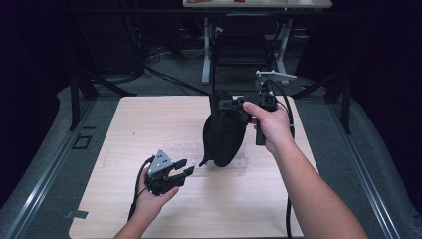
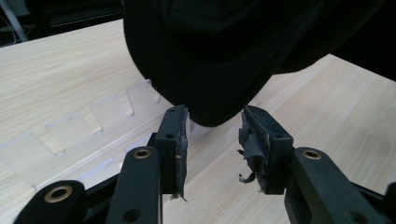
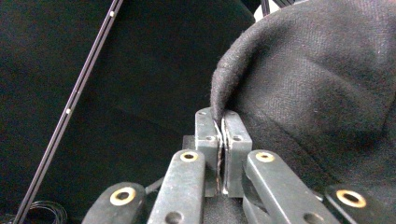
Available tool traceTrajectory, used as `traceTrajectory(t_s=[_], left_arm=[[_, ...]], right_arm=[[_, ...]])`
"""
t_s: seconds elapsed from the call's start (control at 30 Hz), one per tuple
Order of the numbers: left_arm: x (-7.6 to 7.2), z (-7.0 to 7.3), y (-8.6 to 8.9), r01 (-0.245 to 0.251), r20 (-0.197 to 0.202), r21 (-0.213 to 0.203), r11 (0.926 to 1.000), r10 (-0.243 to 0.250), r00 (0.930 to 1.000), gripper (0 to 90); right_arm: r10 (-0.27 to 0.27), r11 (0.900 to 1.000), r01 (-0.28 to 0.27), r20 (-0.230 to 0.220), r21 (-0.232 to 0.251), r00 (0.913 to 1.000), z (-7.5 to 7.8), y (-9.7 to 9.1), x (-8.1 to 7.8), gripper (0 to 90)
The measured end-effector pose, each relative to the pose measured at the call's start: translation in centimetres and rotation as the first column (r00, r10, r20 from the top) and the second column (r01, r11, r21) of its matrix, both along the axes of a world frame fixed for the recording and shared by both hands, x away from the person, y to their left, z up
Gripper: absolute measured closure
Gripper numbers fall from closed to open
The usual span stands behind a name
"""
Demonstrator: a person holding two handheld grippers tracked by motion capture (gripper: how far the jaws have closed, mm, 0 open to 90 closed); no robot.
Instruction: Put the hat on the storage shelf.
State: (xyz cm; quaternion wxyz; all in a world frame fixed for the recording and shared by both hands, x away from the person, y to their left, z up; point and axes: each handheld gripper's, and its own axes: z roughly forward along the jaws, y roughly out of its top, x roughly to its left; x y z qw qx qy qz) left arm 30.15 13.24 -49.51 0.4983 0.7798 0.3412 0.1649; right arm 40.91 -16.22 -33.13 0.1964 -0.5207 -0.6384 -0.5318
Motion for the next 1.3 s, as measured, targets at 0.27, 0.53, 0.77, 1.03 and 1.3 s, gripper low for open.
traceTrajectory(t_s=[0.27,0.53,0.77,1.03,1.3], left_arm=[[0.1,0.6,-1.5,0.036,0.01,0.0,0.9993,-0.036,0.9993,65.1],[0.1,1.3,-2.9,0.053,0.04,0.029,0.9981,-0.055,0.9977,69.9],[0.3,1.4,-3.5,0.053,0.051,0.048,0.9975,-0.055,0.9972,73.8],[0.1,1.3,-3.8,0.051,0.084,0.091,0.9945,-0.059,0.9947,78.1],[-0.1,1.2,-3.8,0.04,0.118,0.123,0.9917,-0.054,0.9916,80.9]], right_arm=[[0.0,1.0,0.0,0.002,0.005,1.0,0.0,0.1,0.0,87.4],[-0.002,1.0,0.002,0.007,0.007,1.0,0.1,0.5,0.0,87.3],[-0.001,1.0,0.001,0.009,0.009,1.0,0.0,0.8,0.0,87.2],[0.004,0.9999,-0.004,0.009,0.011,1.0,0.0,0.8,0.0,86.8],[0.015,0.9998,-0.015,0.018,0.016,0.9997,0.1,1.5,-0.3,85.2]])
